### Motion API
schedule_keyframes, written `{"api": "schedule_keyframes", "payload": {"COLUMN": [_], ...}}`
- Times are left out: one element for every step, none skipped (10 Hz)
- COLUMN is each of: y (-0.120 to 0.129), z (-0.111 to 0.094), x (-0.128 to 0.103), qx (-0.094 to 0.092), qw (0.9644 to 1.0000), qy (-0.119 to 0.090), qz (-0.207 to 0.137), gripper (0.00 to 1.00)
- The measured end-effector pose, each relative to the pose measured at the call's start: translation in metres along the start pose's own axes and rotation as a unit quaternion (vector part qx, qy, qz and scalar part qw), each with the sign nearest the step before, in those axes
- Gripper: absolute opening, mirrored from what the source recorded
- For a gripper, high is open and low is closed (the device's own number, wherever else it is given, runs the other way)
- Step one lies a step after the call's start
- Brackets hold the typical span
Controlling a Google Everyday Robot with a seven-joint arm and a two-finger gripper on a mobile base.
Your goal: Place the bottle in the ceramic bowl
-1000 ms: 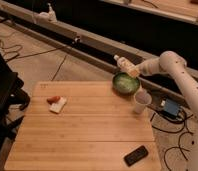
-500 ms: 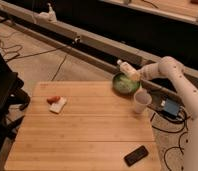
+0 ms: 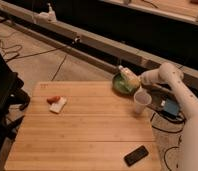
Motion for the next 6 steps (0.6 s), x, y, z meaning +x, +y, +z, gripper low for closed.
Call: {"api": "schedule_keyframes", "payload": {"y": [-0.0008, -0.0008, -0.0006, -0.0008, -0.0008, -0.001], "z": [0.0028, 0.0054, 0.0057, 0.0055, 0.0054, 0.0056], "x": [0.0039, 0.0069, 0.0072, 0.0074, 0.0071, 0.0077], "qx": [-0.003, -0.008, -0.009, -0.008, -0.008, -0.008], "qw": [1.0, 0.9999, 0.9999, 0.9999, 0.9999, 0.9999], "qy": [0.003, 0.005, 0.005, 0.005, 0.005, 0.006], "qz": [0.004, 0.009, 0.01, 0.009, 0.009, 0.009], "gripper": [0.69, 0.75, 0.75, 0.75, 0.75, 0.75]}}
